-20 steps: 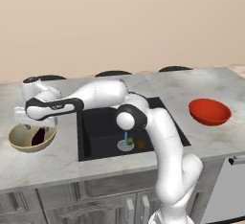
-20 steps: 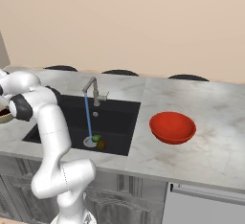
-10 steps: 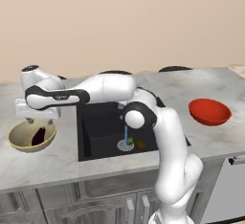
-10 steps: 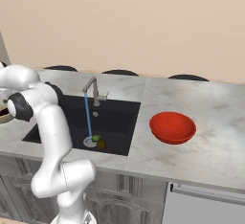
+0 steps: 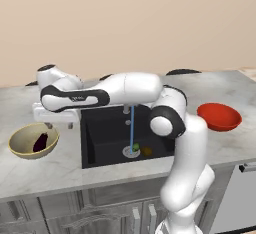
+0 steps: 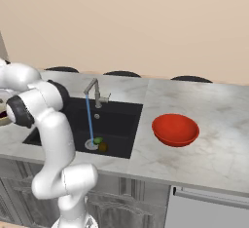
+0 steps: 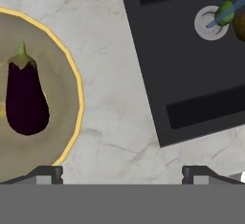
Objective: Pick the avocados from the sink and place them in one bowl. Place the eggplant in the other bowl. Then turn off the sink faucet.
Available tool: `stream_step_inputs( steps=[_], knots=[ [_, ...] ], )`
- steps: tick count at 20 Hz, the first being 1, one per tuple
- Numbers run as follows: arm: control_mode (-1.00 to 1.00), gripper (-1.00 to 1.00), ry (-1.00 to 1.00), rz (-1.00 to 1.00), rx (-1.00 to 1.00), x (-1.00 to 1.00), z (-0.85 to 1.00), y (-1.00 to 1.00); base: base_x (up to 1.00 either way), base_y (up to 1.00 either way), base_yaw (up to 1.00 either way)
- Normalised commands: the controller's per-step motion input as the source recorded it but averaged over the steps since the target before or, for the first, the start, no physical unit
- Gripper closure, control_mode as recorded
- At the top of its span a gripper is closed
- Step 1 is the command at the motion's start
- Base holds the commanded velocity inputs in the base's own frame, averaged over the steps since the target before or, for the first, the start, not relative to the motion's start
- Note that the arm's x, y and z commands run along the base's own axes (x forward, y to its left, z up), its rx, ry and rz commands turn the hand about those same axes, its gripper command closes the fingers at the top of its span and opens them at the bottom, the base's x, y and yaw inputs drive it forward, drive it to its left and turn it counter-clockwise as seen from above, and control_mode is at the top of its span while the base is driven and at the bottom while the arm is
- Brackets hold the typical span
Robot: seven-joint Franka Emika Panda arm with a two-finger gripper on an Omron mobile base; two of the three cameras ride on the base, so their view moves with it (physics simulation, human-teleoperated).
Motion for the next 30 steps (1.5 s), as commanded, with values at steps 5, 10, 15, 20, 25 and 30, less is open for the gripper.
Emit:
stream_step_inputs(
  steps=[5, 10, 15, 20, 25, 30],
  knots=[
    [-1.0, -1.0, 0.0, 0.0, 0.0, 0.0, 0.0, -0.91, 0.0, 0.0, 0.0],
    [-1.0, -1.0, 0.0, 0.0, 0.0, 0.0, -0.02, -0.78, 0.0, 0.0, 0.0],
    [-1.0, -1.0, 0.0, 0.0, -0.01, 0.0, -0.04, -0.69, 0.0, 0.0, 0.0],
    [-1.0, -1.0, 0.0, 0.0, -0.01, 0.0, -0.06, -0.65, 0.0, 0.0, 0.0],
    [-1.0, -1.0, 0.01, 0.0, 0.0, 0.0, -0.05, -0.64, 0.0, 0.0, 0.0],
    [-1.0, -1.0, 0.0, 0.0, 0.0, 0.0, -0.12, -0.68, 0.0, 0.0, 0.0]
  ],
)
